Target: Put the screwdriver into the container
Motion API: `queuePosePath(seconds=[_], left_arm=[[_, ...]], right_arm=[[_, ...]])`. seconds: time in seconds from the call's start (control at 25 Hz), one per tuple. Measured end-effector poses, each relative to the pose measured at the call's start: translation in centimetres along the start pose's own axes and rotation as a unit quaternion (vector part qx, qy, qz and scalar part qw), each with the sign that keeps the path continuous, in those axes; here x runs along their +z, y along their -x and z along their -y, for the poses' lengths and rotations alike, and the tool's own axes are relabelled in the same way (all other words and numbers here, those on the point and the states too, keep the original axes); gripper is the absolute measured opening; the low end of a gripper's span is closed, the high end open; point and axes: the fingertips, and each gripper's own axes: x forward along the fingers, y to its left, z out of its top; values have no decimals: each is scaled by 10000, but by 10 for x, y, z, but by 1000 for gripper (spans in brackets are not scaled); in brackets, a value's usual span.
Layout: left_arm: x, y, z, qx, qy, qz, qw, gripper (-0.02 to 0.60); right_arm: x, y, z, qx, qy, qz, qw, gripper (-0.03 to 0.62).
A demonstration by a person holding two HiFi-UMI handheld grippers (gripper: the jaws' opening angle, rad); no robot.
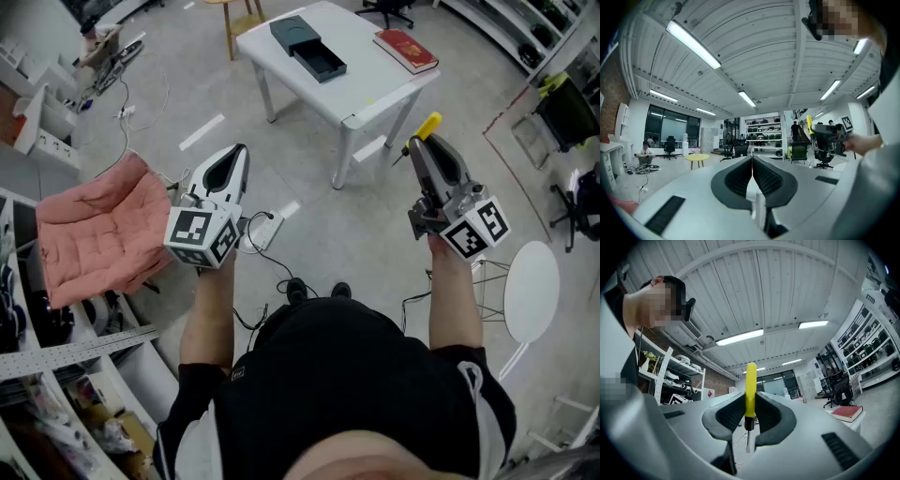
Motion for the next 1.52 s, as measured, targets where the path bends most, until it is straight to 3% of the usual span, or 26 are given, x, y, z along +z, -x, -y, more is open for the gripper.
queuePosePath(seconds=[0.48,0.76,1.08,1.52], left_arm=[[4,2,15,-29,14,85,10000,18],[8,-3,52,-80,-28,72,9999,18],[-3,-22,124,-397,63,-30,9992,18],[-20,-53,138,-509,112,-205,9984,18]], right_arm=[[4,20,6,-54,-9,37,10000,78],[35,88,31,-311,237,86,9992,78],[41,154,60,-563,-122,190,9982,80],[35,170,84,-694,-308,138,9970,80]])
